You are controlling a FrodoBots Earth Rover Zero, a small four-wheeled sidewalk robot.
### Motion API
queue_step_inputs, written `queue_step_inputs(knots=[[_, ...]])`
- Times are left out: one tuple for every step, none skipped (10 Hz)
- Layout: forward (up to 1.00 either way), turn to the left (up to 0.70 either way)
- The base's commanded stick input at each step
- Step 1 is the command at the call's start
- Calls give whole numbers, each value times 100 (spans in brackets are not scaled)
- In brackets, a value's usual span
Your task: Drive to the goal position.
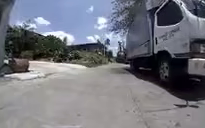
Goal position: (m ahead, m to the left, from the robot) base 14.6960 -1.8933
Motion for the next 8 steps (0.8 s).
queue_step_inputs(knots=[[100,-18],[100,-31],[100,-23],[100,-14],[100,-6],[100,2],[100,8],[100,8]])
